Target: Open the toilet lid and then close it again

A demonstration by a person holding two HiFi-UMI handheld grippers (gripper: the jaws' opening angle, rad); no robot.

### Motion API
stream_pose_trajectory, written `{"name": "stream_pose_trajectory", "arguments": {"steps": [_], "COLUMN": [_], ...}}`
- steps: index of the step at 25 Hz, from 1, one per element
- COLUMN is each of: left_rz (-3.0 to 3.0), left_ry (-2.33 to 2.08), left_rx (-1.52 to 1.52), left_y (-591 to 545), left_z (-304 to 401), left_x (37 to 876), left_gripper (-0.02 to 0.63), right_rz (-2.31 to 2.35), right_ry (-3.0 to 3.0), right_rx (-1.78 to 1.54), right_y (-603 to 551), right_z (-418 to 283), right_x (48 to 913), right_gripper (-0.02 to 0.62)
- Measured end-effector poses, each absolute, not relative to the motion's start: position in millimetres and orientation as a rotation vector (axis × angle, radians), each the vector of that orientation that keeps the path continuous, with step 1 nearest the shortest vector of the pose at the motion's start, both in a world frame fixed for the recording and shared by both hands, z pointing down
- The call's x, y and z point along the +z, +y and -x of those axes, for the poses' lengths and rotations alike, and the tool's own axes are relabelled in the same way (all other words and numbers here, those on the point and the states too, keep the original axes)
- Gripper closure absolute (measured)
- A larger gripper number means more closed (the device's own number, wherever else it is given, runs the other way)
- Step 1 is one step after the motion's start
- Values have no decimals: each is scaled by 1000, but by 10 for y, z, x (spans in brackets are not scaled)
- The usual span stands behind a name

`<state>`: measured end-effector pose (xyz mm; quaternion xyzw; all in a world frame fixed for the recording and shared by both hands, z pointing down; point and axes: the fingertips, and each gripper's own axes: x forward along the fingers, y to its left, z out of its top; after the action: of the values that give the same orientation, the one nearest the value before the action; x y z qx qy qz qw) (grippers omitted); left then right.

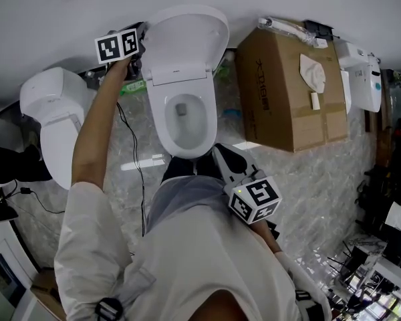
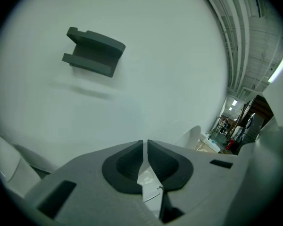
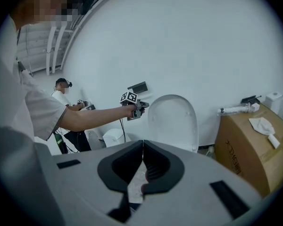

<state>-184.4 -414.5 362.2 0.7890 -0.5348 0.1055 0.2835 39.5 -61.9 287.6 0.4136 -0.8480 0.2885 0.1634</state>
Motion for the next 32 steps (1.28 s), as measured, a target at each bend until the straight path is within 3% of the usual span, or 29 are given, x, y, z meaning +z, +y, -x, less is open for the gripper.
{"name": "stream_pose_trajectory", "arguments": {"steps": [5,8,10,19,32], "left_rz": [-2184,-2264,-2325,-2606,-2515], "left_ry": [-1436,-1418,-1375,-1029,-850], "left_rx": [243,256,264,462,302], "left_y": [-4021,-4015,-4051,-4242,-4485], "left_z": [1984,2009,1999,1624,1415], "left_x": [3503,3386,3323,3171,3280], "left_gripper": [585,503,489,486,483], "right_rz": [-1157,-1150,-1153,-1227,-1265], "right_ry": [-2425,-2423,-2418,-2363,-2326], "right_rx": [831,830,832,883,934], "right_y": [-567,-520,-501,-500,-505], "right_z": [-364,-339,-330,-463,-554], "right_x": [2900,2916,2924,2975,3045], "right_gripper": [584,584,584,584,584]}}
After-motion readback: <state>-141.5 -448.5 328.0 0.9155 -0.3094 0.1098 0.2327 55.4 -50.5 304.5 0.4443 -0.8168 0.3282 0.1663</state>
